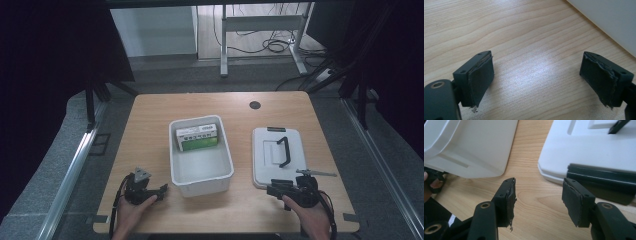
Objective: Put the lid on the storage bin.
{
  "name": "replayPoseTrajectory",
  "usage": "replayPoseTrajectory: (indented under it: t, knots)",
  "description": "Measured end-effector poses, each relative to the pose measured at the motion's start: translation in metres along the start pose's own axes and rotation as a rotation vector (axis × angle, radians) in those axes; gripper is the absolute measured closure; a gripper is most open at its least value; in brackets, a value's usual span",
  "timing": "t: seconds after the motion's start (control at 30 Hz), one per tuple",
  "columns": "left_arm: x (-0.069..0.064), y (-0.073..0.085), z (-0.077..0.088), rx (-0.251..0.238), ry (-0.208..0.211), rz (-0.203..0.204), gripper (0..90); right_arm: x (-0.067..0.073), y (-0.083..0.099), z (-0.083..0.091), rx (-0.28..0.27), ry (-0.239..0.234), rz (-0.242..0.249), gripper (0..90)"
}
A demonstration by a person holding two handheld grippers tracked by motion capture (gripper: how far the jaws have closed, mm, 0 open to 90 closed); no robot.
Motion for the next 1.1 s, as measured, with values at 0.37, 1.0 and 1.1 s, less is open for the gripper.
replayPoseTrajectory:
  t: [0.37,1.0,1.1]
  knots:
    - [-0.001,0.003,0.002,-0.001,0.007,-0.007,12.6,-0.001,-0.013,0.005,-0.037,0.003,-0.015,44.8]
    - [-0.001,0.003,0.002,-0.001,0.007,-0.007,12.6,-0.007,-0.051,0.035,-0.107,0.035,0.005,45.3]
    - [-0.001,0.003,0.002,-0.002,0.007,-0.007,12.6,-0.004,-0.055,0.035,-0.104,0.037,0.015,45.4]
Point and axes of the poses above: each handheld gripper's, and its own axes: z roughly backward along the jaws, y roughly out of its underside, x roughly to its left, the point moved 9 cm from there along -z, roughly forward along the jaws, and after that the axes turned 1 degree about y, right-handed, at the moved point
